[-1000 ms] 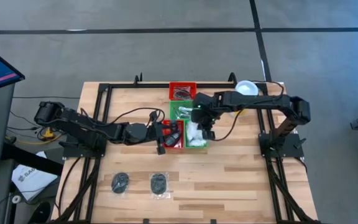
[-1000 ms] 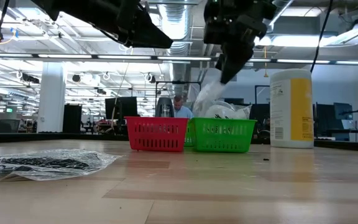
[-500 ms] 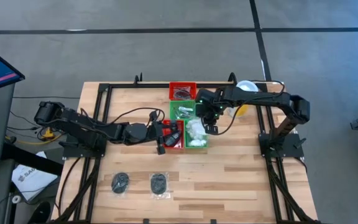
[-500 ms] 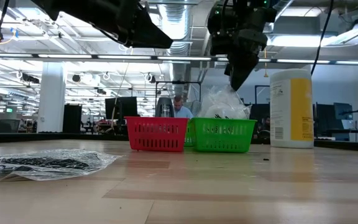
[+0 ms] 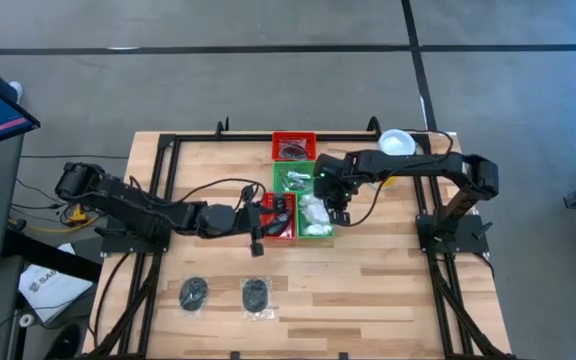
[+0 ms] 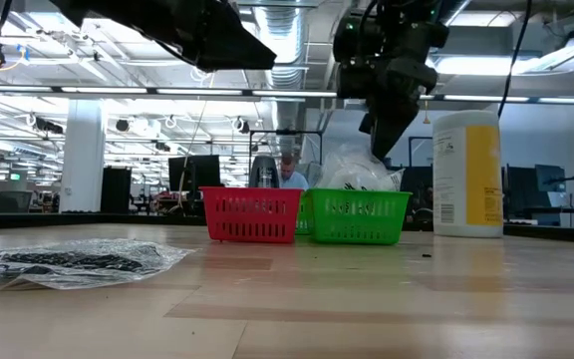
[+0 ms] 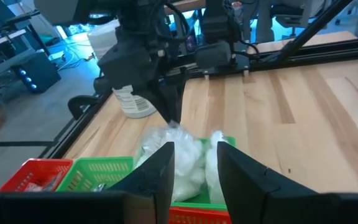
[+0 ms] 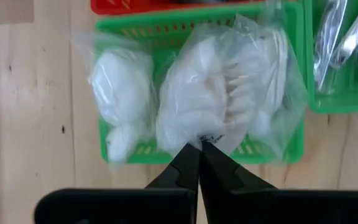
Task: Pick & Place Travel size toiletries
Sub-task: Put the white cotton pack into the bottom green bin
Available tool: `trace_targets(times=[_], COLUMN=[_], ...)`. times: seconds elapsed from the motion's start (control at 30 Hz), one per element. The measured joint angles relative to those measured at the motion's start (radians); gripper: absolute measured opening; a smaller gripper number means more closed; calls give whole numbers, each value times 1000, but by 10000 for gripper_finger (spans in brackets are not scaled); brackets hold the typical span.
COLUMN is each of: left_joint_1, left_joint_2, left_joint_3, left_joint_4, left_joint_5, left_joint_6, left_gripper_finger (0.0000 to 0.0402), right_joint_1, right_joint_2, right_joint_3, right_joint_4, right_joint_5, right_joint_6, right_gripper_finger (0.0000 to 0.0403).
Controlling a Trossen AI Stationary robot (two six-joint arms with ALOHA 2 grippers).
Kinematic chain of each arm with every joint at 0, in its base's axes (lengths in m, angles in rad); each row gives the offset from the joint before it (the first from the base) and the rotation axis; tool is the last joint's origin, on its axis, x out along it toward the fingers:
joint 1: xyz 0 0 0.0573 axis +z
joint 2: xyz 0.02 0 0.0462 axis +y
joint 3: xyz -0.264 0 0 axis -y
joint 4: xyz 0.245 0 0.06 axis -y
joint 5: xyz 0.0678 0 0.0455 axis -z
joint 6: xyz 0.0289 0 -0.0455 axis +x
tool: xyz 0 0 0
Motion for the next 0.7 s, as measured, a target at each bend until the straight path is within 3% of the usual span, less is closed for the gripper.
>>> trace_targets(times=[0.37, 0.7], left_joint_1=[-39, -87], left_joint_2=[0, 0], left_joint_3=[0, 0], left_joint_4=[-1, -107], left_joint_5=[4, 3], left_joint_6=[-51, -168], left_gripper_finger=[112, 115], right_joint_1=[11, 21], right_joint_2=[-1, -1], right_joint_3=[0, 1], right_joint_4=[50, 104], right_joint_5=[-3, -4], right_joint_6=[0, -7], right_gripper_finger=[5, 118])
